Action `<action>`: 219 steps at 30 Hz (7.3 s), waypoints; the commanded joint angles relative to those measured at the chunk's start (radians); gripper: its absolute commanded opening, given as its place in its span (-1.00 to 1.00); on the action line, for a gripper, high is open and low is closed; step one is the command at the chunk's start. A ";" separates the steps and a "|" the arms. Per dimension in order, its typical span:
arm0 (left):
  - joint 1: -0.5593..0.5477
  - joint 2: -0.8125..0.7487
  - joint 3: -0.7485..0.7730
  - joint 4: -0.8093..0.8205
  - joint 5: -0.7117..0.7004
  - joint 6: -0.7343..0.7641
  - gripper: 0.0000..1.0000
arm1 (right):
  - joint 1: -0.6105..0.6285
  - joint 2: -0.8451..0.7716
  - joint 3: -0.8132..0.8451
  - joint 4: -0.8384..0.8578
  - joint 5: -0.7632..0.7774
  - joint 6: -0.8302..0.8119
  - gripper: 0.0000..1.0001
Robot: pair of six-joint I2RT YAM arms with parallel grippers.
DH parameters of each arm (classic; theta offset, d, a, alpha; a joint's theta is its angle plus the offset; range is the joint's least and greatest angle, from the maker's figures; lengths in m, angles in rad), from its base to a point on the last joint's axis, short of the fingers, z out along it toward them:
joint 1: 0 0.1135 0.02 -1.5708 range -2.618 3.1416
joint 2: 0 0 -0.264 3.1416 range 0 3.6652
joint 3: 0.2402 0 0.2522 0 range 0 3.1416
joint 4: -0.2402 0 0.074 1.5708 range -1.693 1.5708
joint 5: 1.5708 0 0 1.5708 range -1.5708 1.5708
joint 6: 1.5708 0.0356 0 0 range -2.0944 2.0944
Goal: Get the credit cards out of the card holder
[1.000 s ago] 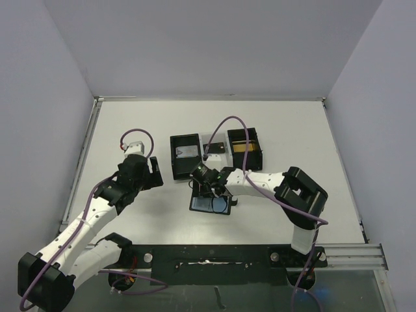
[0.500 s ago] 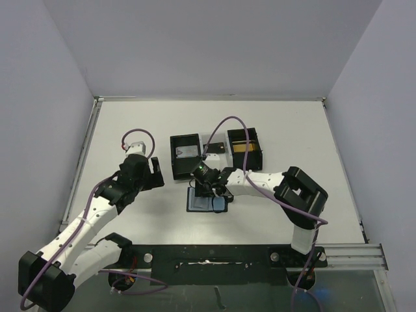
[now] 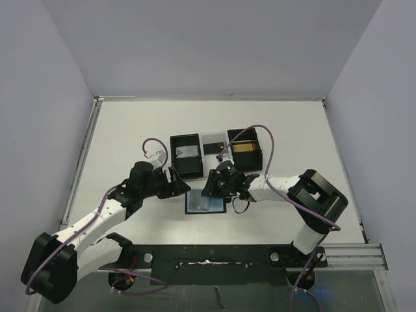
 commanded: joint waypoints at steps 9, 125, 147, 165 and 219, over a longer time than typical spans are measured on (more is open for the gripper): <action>-0.149 0.307 0.051 0.293 0.168 -0.061 0.30 | -0.053 -0.027 -0.091 0.210 -0.153 0.062 -0.44; -0.073 0.176 -0.060 0.326 0.222 -0.093 0.13 | 0.016 0.018 0.083 -0.070 -0.043 -0.019 -0.15; -0.141 0.372 -0.035 0.472 0.229 -0.116 0.00 | 0.014 0.012 0.080 -0.053 -0.063 -0.020 -0.14; -0.140 0.384 -0.002 0.489 0.234 -0.125 -0.02 | 0.009 -0.125 0.108 -0.153 0.032 -0.090 0.41; -0.200 0.408 0.123 0.314 0.115 -0.107 0.00 | -0.068 -0.121 -0.060 -0.240 0.047 0.062 -0.27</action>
